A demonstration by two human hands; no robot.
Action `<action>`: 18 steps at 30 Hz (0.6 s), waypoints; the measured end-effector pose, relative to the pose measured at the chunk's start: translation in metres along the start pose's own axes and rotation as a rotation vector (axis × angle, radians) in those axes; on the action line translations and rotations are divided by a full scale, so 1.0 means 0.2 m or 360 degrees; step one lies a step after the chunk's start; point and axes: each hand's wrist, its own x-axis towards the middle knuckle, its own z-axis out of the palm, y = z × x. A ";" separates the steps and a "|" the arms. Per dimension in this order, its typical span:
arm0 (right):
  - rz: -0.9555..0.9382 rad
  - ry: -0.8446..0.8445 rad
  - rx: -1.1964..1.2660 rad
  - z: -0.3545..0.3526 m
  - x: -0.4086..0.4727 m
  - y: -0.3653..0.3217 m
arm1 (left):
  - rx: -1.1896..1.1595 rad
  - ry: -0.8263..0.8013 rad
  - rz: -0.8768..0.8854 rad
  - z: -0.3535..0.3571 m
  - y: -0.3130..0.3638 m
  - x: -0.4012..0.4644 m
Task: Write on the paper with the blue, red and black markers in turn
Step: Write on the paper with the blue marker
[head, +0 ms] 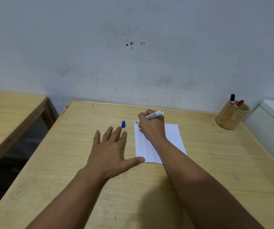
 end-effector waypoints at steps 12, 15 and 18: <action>-0.0084 0.0006 -0.0170 0.01 0.00 0.00 | 0.0015 -0.0029 -0.0003 -0.01 0.00 0.00; -0.0049 -0.0007 -0.0141 0.01 0.00 0.00 | -0.0006 -0.0014 -0.0009 -0.02 0.01 0.00; 0.0022 0.0027 0.0042 0.00 0.01 0.00 | -0.0047 -0.0003 -0.0017 -0.03 0.02 -0.01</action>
